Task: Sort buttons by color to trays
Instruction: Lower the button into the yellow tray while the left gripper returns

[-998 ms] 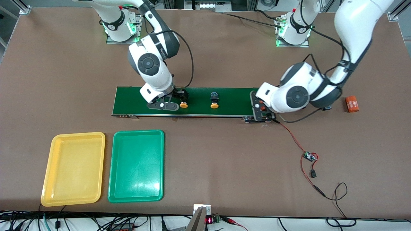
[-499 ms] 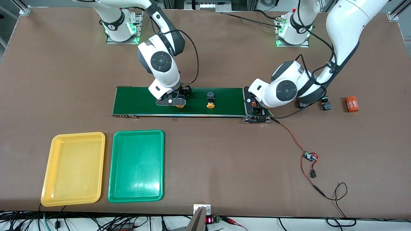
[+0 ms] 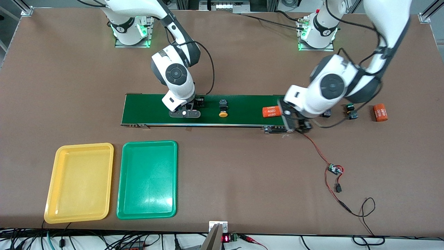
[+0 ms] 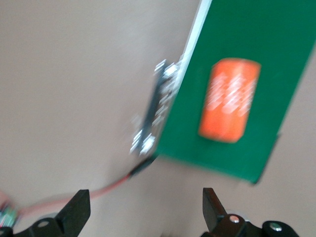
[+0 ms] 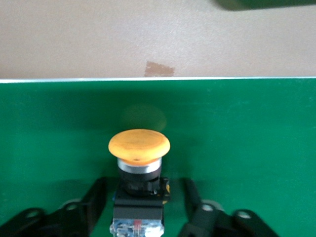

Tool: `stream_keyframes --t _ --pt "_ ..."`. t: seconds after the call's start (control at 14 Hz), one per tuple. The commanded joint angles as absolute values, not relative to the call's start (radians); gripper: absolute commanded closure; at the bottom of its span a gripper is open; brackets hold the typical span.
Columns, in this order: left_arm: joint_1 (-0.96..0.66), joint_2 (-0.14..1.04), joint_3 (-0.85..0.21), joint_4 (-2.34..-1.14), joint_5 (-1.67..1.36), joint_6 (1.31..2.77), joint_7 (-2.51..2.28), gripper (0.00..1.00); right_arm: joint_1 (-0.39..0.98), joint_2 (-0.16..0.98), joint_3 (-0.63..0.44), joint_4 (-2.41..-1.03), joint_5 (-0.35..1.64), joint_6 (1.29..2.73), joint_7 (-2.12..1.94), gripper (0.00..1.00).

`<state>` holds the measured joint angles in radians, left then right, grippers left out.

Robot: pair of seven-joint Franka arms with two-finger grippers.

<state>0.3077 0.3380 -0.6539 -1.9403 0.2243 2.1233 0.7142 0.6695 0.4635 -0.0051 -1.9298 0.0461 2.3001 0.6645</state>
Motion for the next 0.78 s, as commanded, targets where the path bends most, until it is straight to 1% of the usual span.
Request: stream_keyframes --t 0.0,0.07,0.14,0.29,0.5,0.71 --pt "0.226 0.244 -0.464 -1.939 0.155 2.111 0.636 0.00 0.644 0.440 0.000 -1.941 0.060 2.307 0.696 0.80" --pt "0.207 0.227 -0.393 -1.939 0.146 2.111 0.571 0.00 0.635 0.439 0.002 -1.939 0.058 2.307 0.696 0.86" --pt "0.193 0.218 -0.338 -1.939 0.141 2.111 0.499 0.00 0.631 0.439 0.000 -1.936 0.058 2.307 0.696 0.90" --pt "0.180 0.218 -0.238 -1.944 0.141 2.111 0.343 0.00 0.605 0.437 -0.005 -1.907 0.058 2.307 0.693 0.94" --pt "0.179 0.230 -0.117 -1.970 0.147 2.088 0.267 0.00 0.474 0.445 -0.008 -1.830 0.041 2.307 0.663 0.96" --pt "0.179 0.267 -0.011 -1.976 0.153 2.091 0.258 0.00 0.323 0.480 -0.008 -1.758 0.005 2.307 0.484 0.96"
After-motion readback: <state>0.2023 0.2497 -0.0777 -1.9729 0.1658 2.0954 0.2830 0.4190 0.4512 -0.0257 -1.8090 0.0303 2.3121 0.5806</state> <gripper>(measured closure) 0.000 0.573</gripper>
